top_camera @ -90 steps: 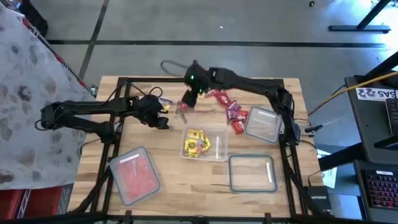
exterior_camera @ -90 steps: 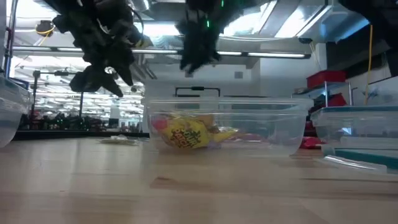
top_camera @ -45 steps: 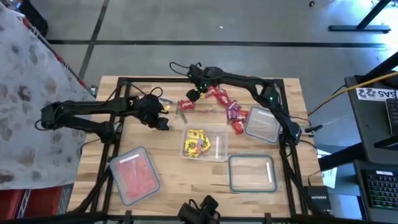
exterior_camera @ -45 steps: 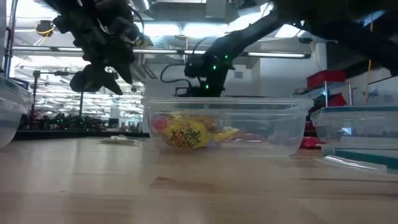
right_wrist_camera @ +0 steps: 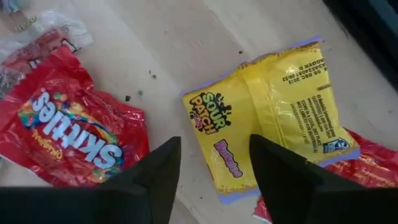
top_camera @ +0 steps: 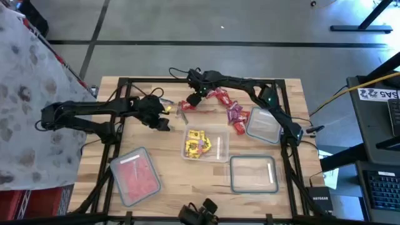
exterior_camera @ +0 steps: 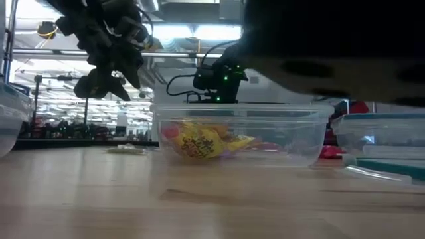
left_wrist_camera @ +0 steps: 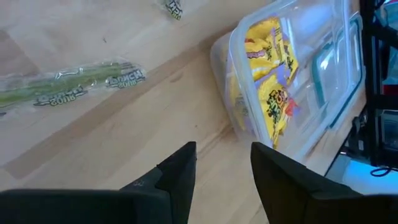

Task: Sort candy
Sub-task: Put the yellow candy into the open transparent container

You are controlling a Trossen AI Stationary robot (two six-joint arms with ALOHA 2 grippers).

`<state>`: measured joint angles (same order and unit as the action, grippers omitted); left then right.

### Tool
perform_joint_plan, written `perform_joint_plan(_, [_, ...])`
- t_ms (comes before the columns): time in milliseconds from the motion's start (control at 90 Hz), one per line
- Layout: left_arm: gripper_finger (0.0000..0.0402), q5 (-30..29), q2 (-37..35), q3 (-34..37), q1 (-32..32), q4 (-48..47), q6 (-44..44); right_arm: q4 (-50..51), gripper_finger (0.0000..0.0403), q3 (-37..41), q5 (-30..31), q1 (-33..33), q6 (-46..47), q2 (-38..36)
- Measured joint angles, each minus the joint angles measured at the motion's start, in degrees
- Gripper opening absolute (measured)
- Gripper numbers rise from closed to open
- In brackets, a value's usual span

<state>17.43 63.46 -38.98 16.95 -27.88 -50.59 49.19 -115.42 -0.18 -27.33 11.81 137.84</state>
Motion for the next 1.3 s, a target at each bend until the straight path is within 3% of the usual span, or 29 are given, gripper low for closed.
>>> perform_joint_plan(567, [0.0136, -0.73, 0.02, 0.00, -0.09, 0.00, -1.52, 19.51, 0.0142, 1.46, -1.03, 3.84, -8.60, -0.39])
perform_joint_plan(944, [0.0136, -1.32, 0.00, 0.00, -0.11, -0.01, -1.96, 18.31, 0.0140, 2.13, 1.24, 11.59, -9.30, -3.65])
perform_joint_plan(1300, [0.0136, -1.20, 0.00, 0.00, -0.11, -0.02, -1.62, 16.85, 0.0143, 2.98, 3.34, 11.26, -3.89, -4.52])
